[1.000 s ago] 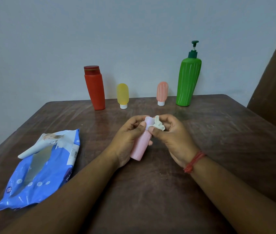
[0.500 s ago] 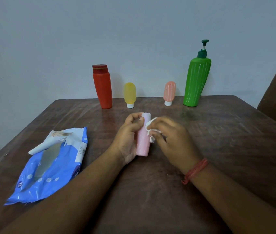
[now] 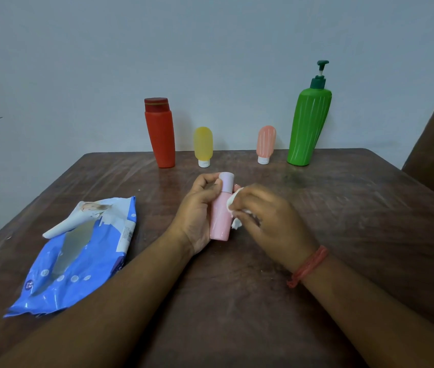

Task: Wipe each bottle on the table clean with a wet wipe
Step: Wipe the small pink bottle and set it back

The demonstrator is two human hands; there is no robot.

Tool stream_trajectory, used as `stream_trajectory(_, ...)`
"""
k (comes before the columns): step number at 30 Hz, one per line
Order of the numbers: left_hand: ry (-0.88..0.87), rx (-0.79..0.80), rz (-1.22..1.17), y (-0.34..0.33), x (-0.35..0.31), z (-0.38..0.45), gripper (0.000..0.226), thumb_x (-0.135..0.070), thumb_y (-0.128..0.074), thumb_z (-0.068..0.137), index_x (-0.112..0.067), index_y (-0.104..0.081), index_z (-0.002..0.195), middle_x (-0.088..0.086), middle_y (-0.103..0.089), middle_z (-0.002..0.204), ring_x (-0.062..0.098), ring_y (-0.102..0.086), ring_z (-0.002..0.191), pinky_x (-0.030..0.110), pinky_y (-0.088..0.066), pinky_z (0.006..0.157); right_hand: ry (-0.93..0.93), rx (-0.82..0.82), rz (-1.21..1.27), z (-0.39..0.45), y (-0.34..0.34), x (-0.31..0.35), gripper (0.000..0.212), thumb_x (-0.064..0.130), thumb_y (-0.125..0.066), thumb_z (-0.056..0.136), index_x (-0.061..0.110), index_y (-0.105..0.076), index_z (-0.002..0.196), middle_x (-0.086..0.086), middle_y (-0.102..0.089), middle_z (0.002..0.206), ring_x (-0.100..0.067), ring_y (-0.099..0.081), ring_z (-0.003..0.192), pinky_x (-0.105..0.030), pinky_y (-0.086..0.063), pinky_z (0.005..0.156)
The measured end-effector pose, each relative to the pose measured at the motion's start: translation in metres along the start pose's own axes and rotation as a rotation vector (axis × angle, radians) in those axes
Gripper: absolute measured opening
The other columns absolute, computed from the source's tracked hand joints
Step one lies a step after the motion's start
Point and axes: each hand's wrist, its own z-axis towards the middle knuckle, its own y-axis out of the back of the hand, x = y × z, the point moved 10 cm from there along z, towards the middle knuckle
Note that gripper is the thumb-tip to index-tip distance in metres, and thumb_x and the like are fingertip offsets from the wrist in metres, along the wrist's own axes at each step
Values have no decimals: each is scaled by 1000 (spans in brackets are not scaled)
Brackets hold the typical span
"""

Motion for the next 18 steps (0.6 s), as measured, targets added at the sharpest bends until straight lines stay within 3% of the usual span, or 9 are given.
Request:
stream_trajectory(2, -3, -3, 43, 0, 1, 0, 13, -15, -47, 103, -15, -58, 110, 6, -68, 90, 18, -64, 74, 34, -53, 65, -46, -65, 2, 4, 9, -8, 7, -1, -70, 88, 6, -69, 91, -2, -64, 96, -14, -61, 92, -19, -47, 85)
stream_trajectory(6, 6, 27, -34, -4, 0, -1, 16, -15, -42, 105, -11, -52, 117, 10, -72, 92, 20, -69, 75, 35, -58, 63, 11, 47, 24, -1, -4, -1, 3, 5, -71, 90, 7, -69, 92, -3, -64, 97, -14, -62, 99, -18, -46, 89)
stream_trajectory(10, -2, 42, -15, -6, -1, -1, 20, -15, -41, 105, -11, -51, 122, 8, -75, 92, 19, -70, 74, 34, -58, 63, -57, -35, 49, 1, 5, -7, 4, 4, -70, 89, 7, -69, 90, -2, -64, 97, -14, -62, 95, -23, -49, 83)
stream_trajectory(14, -10, 48, -50, -5, -2, -1, 20, -14, -47, 102, -11, -51, 122, 13, -71, 100, 23, -68, 77, 35, -57, 64, -11, 26, 48, -2, -3, 0, 5, 2, -71, 88, 7, -68, 89, -2, -63, 98, -11, -60, 103, -15, -44, 88)
stream_trajectory(18, -12, 65, 1, -7, 3, 1, 24, -14, -57, 95, -14, -55, 119, 10, -64, 99, 21, -63, 80, 35, -53, 67, -75, -81, 21, 3, 9, -9, 8, -1, -70, 87, 5, -71, 93, -2, -65, 101, -15, -62, 96, -28, -50, 86)
